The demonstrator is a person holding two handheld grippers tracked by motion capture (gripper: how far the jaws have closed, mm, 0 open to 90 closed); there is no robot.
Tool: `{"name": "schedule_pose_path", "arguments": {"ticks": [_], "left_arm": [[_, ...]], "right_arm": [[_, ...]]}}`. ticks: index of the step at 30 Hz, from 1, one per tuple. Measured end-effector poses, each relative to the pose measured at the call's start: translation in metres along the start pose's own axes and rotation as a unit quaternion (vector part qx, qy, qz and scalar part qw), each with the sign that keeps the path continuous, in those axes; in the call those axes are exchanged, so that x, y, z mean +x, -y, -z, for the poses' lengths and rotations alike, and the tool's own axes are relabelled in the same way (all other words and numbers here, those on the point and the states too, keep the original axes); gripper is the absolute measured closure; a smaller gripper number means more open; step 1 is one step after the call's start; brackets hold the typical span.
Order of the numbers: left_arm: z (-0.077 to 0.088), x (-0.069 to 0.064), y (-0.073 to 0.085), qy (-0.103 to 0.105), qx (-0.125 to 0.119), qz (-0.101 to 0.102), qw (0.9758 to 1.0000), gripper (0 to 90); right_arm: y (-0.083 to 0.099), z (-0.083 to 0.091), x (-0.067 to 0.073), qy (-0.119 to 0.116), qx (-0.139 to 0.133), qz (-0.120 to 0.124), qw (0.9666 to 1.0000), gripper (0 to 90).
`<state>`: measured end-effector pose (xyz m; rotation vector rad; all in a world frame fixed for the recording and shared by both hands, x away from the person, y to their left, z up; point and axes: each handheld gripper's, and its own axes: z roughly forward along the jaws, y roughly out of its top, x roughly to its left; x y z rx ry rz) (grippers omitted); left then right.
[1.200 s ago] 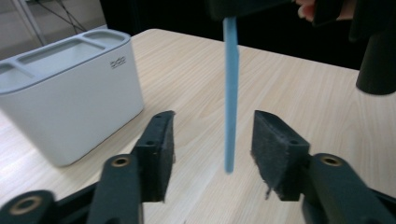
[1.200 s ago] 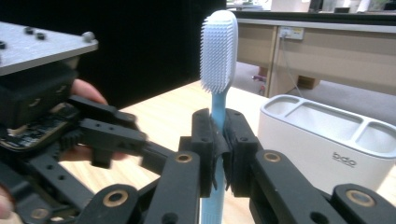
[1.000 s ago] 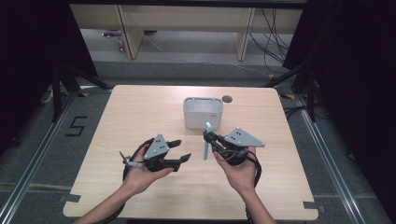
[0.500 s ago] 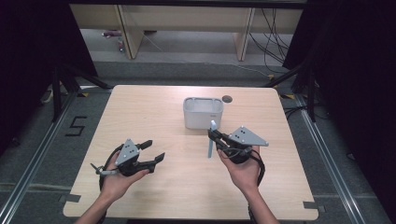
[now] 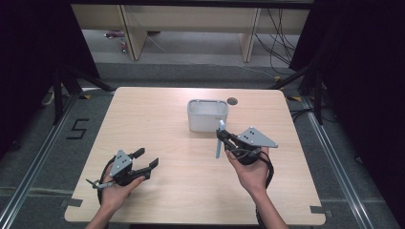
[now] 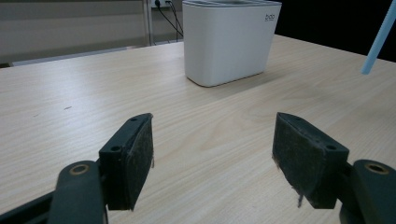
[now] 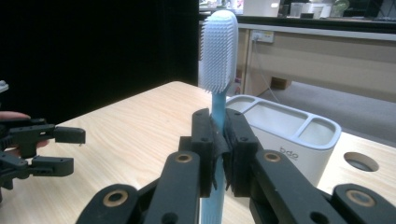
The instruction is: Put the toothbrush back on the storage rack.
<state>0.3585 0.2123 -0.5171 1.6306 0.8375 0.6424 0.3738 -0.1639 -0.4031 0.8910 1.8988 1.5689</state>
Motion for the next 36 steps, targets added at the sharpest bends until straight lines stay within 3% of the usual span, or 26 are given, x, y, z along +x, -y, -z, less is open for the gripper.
{"name": "schedule_pose_path", "arguments": {"ticks": [2,3,4,7,8,9,10,14,16,17,18,19,20,23,24,26,36], "left_arm": [[-0.003,0.001,0.003,0.002,-0.012,-0.006,0.9999,28.3],[-0.001,0.000,0.005,-0.006,-0.001,0.000,1.0000,28.1],[-0.004,0.001,0.006,0.003,-0.016,-0.006,0.9999,28.1],[0.000,0.000,0.006,-0.006,-0.011,-0.002,0.9999,27.8],[0.000,0.000,0.006,-0.007,-0.013,0.000,0.9999,27.8],[0.000,0.000,0.006,-0.007,-0.015,0.000,0.9999,27.7],[-0.002,0.002,0.006,0.000,-0.030,-0.008,0.9995,27.5],[-0.001,-0.001,0.007,-0.008,-0.031,-0.006,0.9995,27.4],[-0.001,-0.002,0.007,-0.010,-0.032,-0.012,0.9994,27.4],[-0.001,-0.002,0.007,-0.011,-0.034,-0.015,0.9993,27.4],[-0.001,-0.002,0.007,-0.013,-0.035,-0.015,0.9992,27.4],[-0.001,-0.002,0.007,-0.016,-0.037,-0.017,0.9990,27.4],[-0.001,-0.002,0.007,-0.018,-0.037,-0.015,0.9990,27.3],[0.000,-0.003,0.007,-0.020,-0.035,-0.013,0.9991,27.4],[0.000,-0.004,0.007,-0.022,-0.034,-0.013,0.9991,27.4],[0.002,-0.005,0.007,-0.029,-0.023,-0.012,0.9992,27.7],[0.002,-0.006,0.007,-0.037,-0.025,-0.014,0.9989,29.1]], "right_arm": [[-0.001,0.001,-0.002,0.004,0.001,-0.002,1.0000,84.1],[-0.002,0.001,-0.002,0.009,0.001,-0.003,1.0000,84.1],[-0.003,0.001,-0.004,0.012,-0.003,0.004,0.9999,84.1],[-0.006,0.001,-0.006,0.013,-0.001,-0.004,0.9999,84.1],[-0.007,0.000,-0.008,0.016,-0.005,0.007,0.9998,84.1],[-0.007,0.000,-0.008,0.014,-0.004,-0.006,0.9999,84.1],[-0.008,-0.001,-0.009,0.013,-0.009,-0.002,0.9999,84.1],[-0.012,0.000,-0.013,0.027,-0.011,0.009,0.9995,84.1],[-0.014,-0.001,-0.013,0.022,-0.012,-0.008,0.9996,84.1],[-0.015,-0.001,-0.016,0.028,-0.011,0.009,0.9995,84.1],[-0.015,-0.001,-0.016,0.028,-0.012,0.009,0.9995,84.1],[-0.015,-0.001,-0.014,0.031,-0.009,-0.008,0.9994,84.1],[-0.016,-0.001,-0.017,0.029,-0.010,0.002,0.9995,84.0],[-0.018,-0.001,-0.018,0.033,-0.009,-0.004,0.9994,84.1],[-0.019,-0.002,-0.020,0.030,-0.015,0.006,0.9994,84.1],[-0.021,-0.002,-0.021,0.036,-0.015,-0.002,0.9992,84.1],[-0.025,-0.006,-0.027,0.046,-0.018,-0.001,0.9988,84.1]]}}
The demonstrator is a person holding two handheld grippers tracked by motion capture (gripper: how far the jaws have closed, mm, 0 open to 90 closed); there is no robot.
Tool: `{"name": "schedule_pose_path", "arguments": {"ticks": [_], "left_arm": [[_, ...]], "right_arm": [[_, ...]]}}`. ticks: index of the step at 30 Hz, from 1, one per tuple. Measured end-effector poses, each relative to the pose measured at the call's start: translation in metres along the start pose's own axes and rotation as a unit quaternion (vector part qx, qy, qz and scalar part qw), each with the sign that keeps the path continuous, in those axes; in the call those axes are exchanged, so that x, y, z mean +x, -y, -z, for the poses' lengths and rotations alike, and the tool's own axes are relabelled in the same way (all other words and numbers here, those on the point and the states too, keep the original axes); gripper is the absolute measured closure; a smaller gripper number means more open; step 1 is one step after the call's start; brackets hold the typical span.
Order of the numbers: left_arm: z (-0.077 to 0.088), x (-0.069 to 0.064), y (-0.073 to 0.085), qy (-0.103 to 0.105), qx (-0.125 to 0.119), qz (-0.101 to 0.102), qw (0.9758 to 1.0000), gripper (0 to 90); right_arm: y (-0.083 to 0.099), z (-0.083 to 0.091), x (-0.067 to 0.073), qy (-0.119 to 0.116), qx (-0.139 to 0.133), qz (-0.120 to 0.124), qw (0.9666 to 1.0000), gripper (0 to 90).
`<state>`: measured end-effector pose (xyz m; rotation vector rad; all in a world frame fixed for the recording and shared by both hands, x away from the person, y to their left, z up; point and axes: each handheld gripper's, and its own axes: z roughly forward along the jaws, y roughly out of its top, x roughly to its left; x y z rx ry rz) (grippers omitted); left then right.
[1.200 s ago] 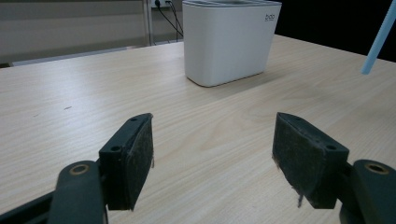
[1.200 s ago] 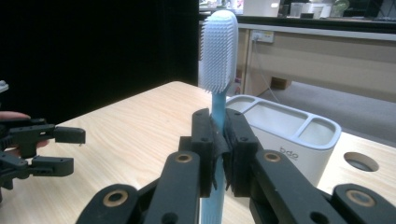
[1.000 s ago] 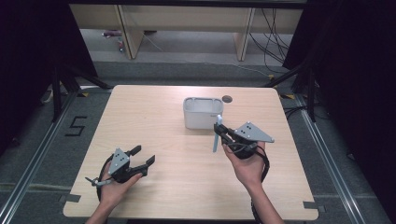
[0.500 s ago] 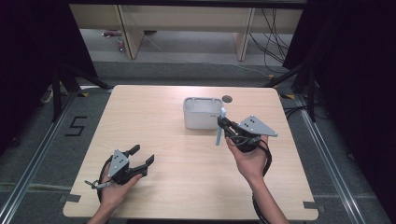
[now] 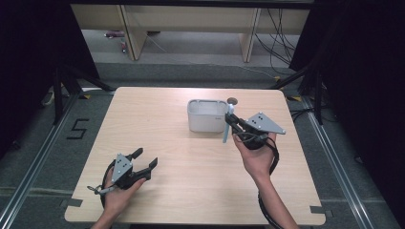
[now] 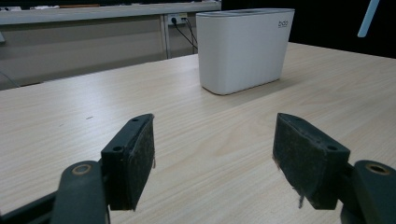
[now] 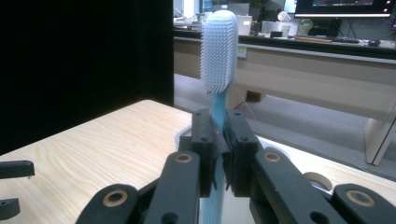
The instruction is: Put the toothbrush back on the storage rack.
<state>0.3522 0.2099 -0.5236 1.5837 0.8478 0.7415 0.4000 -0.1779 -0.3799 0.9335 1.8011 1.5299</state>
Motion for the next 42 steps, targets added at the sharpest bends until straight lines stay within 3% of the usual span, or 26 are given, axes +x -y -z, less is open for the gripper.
{"name": "schedule_pose_path", "arguments": {"ticks": [2,4,5,11,21,22,24,31,34,42], "left_arm": [[0.000,0.000,0.000,-0.001,0.000,0.004,1.0000,29.3],[0.000,0.000,0.000,-0.002,0.000,0.006,1.0000,29.5],[0.000,0.000,0.000,-0.002,0.000,0.005,1.0000,29.6],[0.000,0.000,0.000,-0.003,0.000,0.001,1.0000,30.0],[0.000,-0.001,0.000,-0.005,0.001,0.000,1.0000,30.7],[0.000,-0.001,0.000,-0.005,0.001,-0.001,1.0000,30.8],[0.000,-0.001,0.000,-0.005,0.002,0.000,1.0000,30.9],[0.000,-0.001,0.000,-0.006,0.001,0.000,1.0000,31.0],[0.000,-0.001,0.000,-0.007,0.001,0.000,1.0000,31.0],[0.000,-0.001,0.000,-0.007,0.002,-0.001,1.0000,31.2]], "right_arm": [[-0.001,-0.001,-0.001,0.005,-0.003,0.002,1.0000,84.0],[-0.002,-0.002,-0.001,0.007,-0.001,-0.011,0.9999,84.0],[-0.003,-0.003,-0.003,0.006,-0.004,0.003,1.0000,84.0],[-0.009,-0.005,-0.005,0.011,-0.006,-0.003,0.9999,84.0],[-0.015,-0.013,-0.008,0.021,-0.006,0.012,0.9997,84.0],[-0.015,-0.014,-0.007,0.019,-0.005,-0.002,0.9998,84.0],[-0.018,-0.015,-0.009,0.022,-0.011,0.009,0.9997,84.0],[-0.024,-0.019,-0.012,0.028,-0.015,-0.001,0.9995,84.0],[-0.025,-0.021,-0.015,0.034,-0.017,0.012,0.9992,84.0],[-0.027,-0.026,-0.017,0.036,-0.022,0.009,0.9991,84.0]]}}
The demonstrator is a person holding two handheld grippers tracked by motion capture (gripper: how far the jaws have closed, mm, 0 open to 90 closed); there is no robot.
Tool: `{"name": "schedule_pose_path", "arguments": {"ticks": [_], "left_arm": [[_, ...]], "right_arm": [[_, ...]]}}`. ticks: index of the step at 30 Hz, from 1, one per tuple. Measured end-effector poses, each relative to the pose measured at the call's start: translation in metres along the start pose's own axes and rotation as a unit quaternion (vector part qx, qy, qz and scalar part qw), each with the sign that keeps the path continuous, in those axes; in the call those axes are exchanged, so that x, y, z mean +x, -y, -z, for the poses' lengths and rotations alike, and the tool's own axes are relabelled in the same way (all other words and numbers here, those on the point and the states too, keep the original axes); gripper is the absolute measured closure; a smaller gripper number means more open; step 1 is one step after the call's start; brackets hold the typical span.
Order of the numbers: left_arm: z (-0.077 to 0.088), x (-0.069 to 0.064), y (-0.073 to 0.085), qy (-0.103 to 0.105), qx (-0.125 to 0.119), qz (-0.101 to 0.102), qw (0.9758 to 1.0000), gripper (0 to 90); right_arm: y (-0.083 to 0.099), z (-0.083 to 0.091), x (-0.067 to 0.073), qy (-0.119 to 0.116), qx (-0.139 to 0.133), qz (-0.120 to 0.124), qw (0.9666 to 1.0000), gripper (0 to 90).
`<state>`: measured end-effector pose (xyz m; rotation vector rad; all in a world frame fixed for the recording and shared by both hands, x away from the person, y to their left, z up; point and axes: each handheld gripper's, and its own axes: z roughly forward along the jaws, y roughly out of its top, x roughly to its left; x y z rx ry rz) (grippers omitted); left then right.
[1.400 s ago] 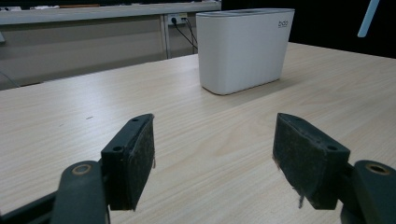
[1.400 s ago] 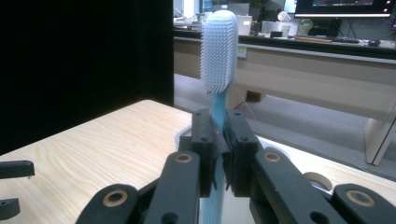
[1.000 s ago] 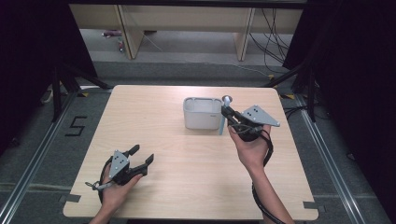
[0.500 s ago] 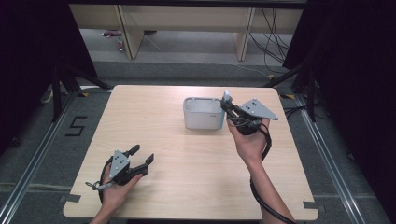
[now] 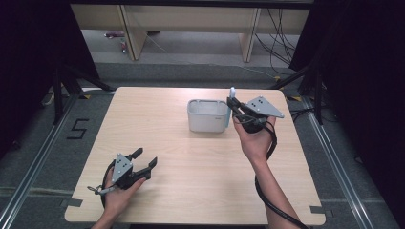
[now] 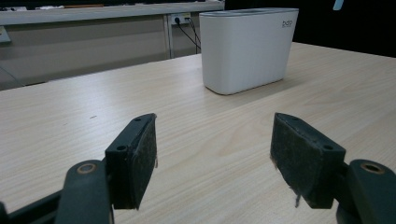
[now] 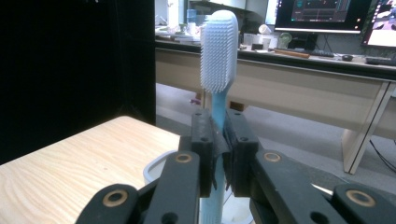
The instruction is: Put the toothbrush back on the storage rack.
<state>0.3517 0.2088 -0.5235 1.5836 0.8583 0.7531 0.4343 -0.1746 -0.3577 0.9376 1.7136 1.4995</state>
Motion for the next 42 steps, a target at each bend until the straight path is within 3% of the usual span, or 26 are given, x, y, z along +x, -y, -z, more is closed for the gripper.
{"name": "schedule_pose_path", "arguments": {"ticks": [2,5,7,8,10,11,14,15,18,22,23,26,34,38,42], "left_arm": [[0.000,0.000,0.000,0.000,0.000,-0.001,1.0000,31.3],[0.000,-0.001,0.000,-0.001,0.000,-0.005,1.0000,31.6],[0.000,-0.001,0.000,0.000,0.001,-0.007,1.0000,31.7],[-0.002,-0.001,0.001,0.004,-0.009,-0.008,0.9999,31.8],[-0.003,-0.001,0.000,0.004,-0.008,-0.009,0.9999,31.9],[-0.002,-0.001,0.000,0.004,-0.008,-0.009,0.9999,31.9],[0.000,-0.001,0.000,-0.001,0.001,-0.007,1.0000,32.0],[0.000,-0.001,0.000,0.000,0.000,-0.006,1.0000,32.0],[0.000,-0.001,0.000,-0.001,0.001,-0.005,1.0000,32.0],[-0.002,-0.001,0.000,0.004,-0.009,-0.007,0.9999,32.0],[-0.001,-0.001,0.000,0.001,-0.001,-0.007,1.0000,32.0],[0.000,-0.001,0.000,0.000,0.000,-0.005,1.0000,32.0],[0.000,-0.001,0.000,0.002,-0.002,-0.007,1.0000,32.0],[0.000,-0.001,0.000,0.002,-0.004,-0.005,1.0000,32.0],[0.001,-0.001,0.000,0.002,-0.003,-0.005,1.0000,32.1]], "right_arm": [[-0.002,-0.001,-0.002,0.005,-0.004,0.013,0.9999,84.0],[-0.004,-0.002,-0.002,0.004,-0.003,-0.003,1.0000,84.0],[-0.005,-0.003,-0.004,0.005,-0.004,0.009,0.9999,84.0],[-0.005,-0.003,-0.002,0.006,0.000,-0.003,1.0000,84.0],[-0.005,-0.004,-0.003,0.005,-0.005,-0.001,1.0000,83.9],[-0.006,-0.005,-0.005,0.008,-0.010,0.011,0.9999,84.0],[-0.008,-0.006,-0.004,0.011,-0.008,-0.008,0.9999,84.0],[-0.009,-0.006,-0.006,0.009,-0.011,0.005,0.9999,84.0],[-0.012,-0.007,-0.006,0.010,-0.011,-0.008,0.9999,84.0],[-0.017,-0.009,-0.009,0.014,-0.022,0.005,0.9996,84.0],[-0.017,-0.009,-0.008,0.012,-0.020,-0.006,0.9997,84.0],[-0.020,-0.011,-0.010,0.016,-0.026,0.004,0.9995,84.0],[-0.025,-0.015,-0.009,0.015,-0.027,-0.008,0.9995,84.0],[-0.028,-0.019,-0.010,0.018,-0.033,0.003,0.9993,84.0],[-0.028,-0.024,-0.010,0.021,-0.030,-0.003,0.9993,84.0]]}}
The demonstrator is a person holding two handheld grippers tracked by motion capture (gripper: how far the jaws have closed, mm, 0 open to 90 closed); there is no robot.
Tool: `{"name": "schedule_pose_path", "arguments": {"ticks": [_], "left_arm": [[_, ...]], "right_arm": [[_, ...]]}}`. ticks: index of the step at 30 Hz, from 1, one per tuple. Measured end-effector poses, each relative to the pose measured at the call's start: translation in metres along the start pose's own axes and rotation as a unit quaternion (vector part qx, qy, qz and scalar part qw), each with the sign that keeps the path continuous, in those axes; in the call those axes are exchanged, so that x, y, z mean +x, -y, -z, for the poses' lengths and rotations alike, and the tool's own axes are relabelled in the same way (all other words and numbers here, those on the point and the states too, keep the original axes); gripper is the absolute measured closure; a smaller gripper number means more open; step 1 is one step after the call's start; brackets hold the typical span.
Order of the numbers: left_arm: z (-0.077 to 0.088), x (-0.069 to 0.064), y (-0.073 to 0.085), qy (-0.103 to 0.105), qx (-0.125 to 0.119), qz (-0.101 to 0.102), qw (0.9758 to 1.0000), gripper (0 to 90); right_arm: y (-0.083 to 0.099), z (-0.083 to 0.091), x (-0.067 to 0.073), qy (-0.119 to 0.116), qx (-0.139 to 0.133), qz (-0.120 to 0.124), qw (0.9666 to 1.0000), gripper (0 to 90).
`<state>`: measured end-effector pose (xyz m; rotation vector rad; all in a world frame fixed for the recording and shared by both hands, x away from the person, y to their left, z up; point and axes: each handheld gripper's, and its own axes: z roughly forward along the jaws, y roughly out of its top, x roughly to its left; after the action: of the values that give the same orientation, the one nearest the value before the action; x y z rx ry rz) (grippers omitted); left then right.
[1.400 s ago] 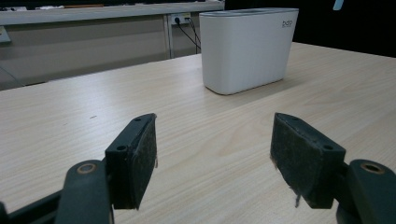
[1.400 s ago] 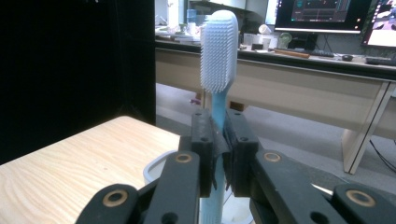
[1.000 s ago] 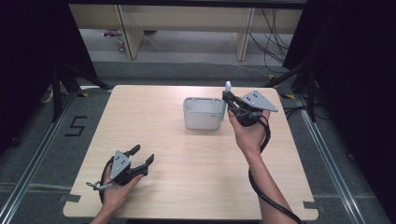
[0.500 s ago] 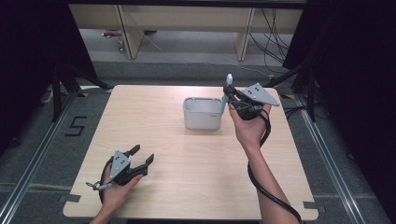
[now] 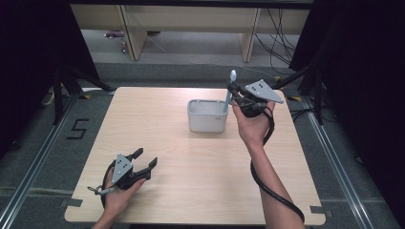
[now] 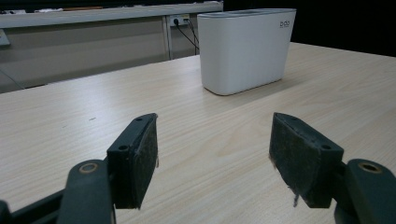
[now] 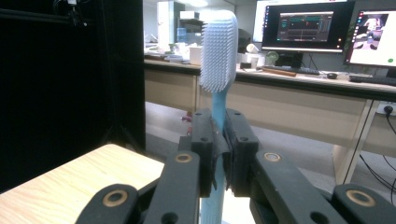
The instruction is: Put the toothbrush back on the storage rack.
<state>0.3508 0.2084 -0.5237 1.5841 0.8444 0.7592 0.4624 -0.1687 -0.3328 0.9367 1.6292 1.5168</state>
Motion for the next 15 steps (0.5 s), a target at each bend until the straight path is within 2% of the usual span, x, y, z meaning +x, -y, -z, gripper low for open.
{"name": "schedule_pose_path", "arguments": {"ticks": [2,5,7,10,11,14,15], "left_arm": [[0.000,0.000,0.000,0.001,0.000,-0.002,1.0000,32.3],[0.000,0.000,0.000,0.002,0.000,-0.003,1.0000,32.4],[0.000,0.000,0.000,0.002,0.000,-0.002,1.0000,32.4],[0.000,0.000,0.000,0.002,0.000,-0.001,1.0000,32.4],[0.000,0.000,0.000,0.002,0.000,-0.002,1.0000,32.5],[0.000,0.000,0.000,0.002,0.000,-0.003,1.0000,32.3],[0.000,0.000,0.000,0.003,0.000,-0.002,1.0000,32.3]], "right_arm": [[0.002,-0.003,0.001,0.003,-0.001,-0.011,0.9999,84.0],[0.004,-0.007,-0.001,0.005,-0.002,-0.001,1.0000,84.0],[0.005,-0.010,-0.001,0.007,0.001,-0.009,0.9999,84.0],[0.007,-0.014,-0.003,0.008,0.003,-0.006,0.9999,84.0],[0.007,-0.014,-0.002,0.009,0.007,-0.014,0.9998,84.0],[0.009,-0.017,-0.005,0.012,0.005,-0.007,0.9999,84.0],[0.009,-0.018,-0.005,0.015,0.008,-0.011,0.9998,84.0]]}}
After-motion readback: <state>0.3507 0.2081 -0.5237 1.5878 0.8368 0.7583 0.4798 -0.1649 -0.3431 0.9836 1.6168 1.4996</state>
